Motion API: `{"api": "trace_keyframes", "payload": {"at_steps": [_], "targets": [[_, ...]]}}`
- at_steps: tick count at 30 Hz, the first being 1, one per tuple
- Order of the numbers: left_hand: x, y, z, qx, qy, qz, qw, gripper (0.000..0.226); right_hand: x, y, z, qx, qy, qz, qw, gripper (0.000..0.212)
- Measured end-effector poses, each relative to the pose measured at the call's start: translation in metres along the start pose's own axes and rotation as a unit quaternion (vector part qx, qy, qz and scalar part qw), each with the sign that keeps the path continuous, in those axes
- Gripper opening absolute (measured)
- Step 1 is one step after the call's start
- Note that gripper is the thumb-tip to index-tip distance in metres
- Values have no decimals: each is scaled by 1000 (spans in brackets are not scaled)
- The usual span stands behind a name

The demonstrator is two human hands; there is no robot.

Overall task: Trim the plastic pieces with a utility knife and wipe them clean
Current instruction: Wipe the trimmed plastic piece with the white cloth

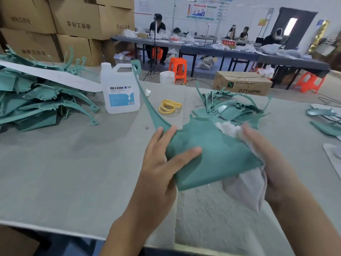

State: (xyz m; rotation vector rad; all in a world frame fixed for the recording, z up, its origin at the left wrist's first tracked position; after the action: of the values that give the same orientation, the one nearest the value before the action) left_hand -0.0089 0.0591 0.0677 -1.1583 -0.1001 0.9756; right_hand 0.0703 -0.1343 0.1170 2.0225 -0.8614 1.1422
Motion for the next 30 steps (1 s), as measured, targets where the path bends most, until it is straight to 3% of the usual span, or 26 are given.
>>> {"api": "trace_keyframes", "payload": {"at_steps": [3, 5, 6, 7, 8, 9, 11, 13, 15, 17, 18, 20, 21, 22, 24, 26, 28, 30], "targets": [[9, 8, -5, 9, -3, 28, 1000, 64, -14, 3, 17, -18, 72, -2, 997, 47], [15, 7, -7, -87, 94, 182, 975, 55, -18, 4, 22, -21, 73, 8, 997, 39], [17, 6, -6, -153, 201, 267, 930, 44, -18, 5, 23, -20, 68, 3, 998, 39], [20, 4, -7, -199, 321, 332, 864, 38, -21, 5, 27, -16, 63, -7, 998, 41], [22, 2, -8, -207, 425, 371, 799, 46, -24, 5, 30, -9, 59, -23, 998, 44], [22, 1, -9, -188, 491, 390, 756, 57, -28, 5, 31, -6, 63, -40, 997, 48], [19, -3, -10, -143, 542, 418, 715, 55, -36, 5, 32, -2, 90, -61, 994, 47], [17, -3, -14, -144, 563, 432, 690, 31, -39, 1, 30, -34, 183, -31, 982, 39], [18, -1, -18, -162, 557, 437, 688, 29, -32, -4, 34, -155, 357, 40, 920, 46], [18, 0, -19, -162, 544, 425, 706, 32, -19, -8, 41, -283, 392, 132, 866, 49], [16, 0, -21, -161, 546, 417, 709, 33, -12, -12, 37, -299, 383, 181, 855, 46], [10, -3, -25, -150, 547, 415, 711, 36, -10, -25, 21, -248, 350, 227, 874, 33], [7, -5, -29, -140, 551, 411, 713, 38, -20, -31, 9, -199, 328, 208, 900, 26], [3, -9, -34, -131, 561, 401, 712, 38, -33, -35, -1, -165, 348, 192, 903, 24], [-5, -13, -42, -137, 538, 400, 730, 41, -67, -30, -23, -126, 423, 213, 872, 33], [-7, -10, -50, -152, 471, 428, 756, 53, -93, -21, -33, -123, 388, 215, 888, 42], [-6, -5, -54, -179, 468, 443, 743, 51, -109, -18, -41, -119, 330, 210, 913, 48], [-3, -4, -53, -191, 496, 450, 717, 44, -117, -16, -48, -105, 323, 241, 909, 50]]}}
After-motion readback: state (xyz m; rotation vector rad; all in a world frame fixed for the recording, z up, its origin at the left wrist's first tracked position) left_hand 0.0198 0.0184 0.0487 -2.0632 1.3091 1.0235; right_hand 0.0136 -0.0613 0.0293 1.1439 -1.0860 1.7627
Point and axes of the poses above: each hand's wrist, its own y-axis away from the middle knuckle, its own z-axis out of the back of the hand, x = y × z, the point moved 2 cm from there along -y, towards the middle knuckle, and after that the axes turned 9 degrees about -z, right-handed, at the moved point
